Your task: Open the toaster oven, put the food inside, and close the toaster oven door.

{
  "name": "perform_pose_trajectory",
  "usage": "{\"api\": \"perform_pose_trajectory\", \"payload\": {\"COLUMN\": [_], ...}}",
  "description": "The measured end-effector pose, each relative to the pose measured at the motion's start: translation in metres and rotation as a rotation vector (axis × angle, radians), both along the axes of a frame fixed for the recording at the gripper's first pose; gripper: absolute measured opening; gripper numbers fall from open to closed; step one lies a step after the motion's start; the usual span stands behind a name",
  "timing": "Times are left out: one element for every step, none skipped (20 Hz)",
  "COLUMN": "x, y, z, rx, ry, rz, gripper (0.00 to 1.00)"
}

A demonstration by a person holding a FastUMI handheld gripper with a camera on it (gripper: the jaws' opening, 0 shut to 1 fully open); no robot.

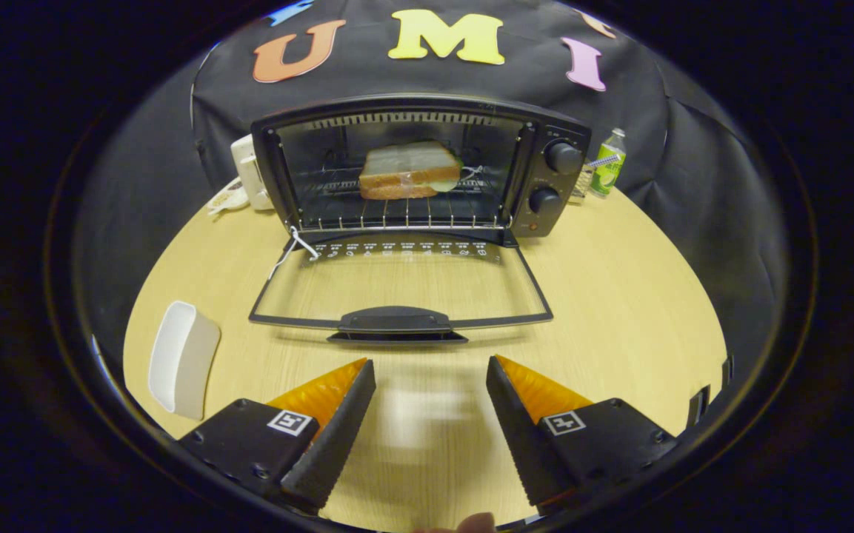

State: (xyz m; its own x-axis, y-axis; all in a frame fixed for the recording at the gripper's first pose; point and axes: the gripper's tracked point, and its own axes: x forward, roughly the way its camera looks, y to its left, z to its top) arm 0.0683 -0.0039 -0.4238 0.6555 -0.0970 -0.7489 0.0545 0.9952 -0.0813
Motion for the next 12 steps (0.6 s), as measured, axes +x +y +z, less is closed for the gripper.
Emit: {"api": "perform_pose_trajectory", "payload": {"x": [0.003,0.005,0.011,0.014,0.015,0.017,0.019,0.02,0.02,0.022,0.022,0.03], "y": [-0.002,-0.004,0.006,0.006,0.005,0.006,0.007,0.008,0.007,0.007,0.007,0.006], "z": [-0.003,-0.007,-0.018,-0.021,-0.024,-0.026,-0.029,-0.025,-0.028,-0.027,-0.026,-0.02], "rx": [-0.004,-0.008,-0.009,-0.008,-0.003,0.003,0.011,0.006,0.005,0.007,0.005,-0.004], "ry": [0.005,0.015,0.021,0.026,0.032,0.031,0.032,0.022,0.019,0.016,0.016,-0.017], "rz": [-0.01,-0.019,-0.029,-0.034,-0.04,-0.042,-0.036,-0.033,-0.018,-0.004,0.016,0.036], "gripper": [0.98,0.98,0.98,0.98,0.98,0.98,0.98,0.97,0.97,0.97,0.97,0.97]}}
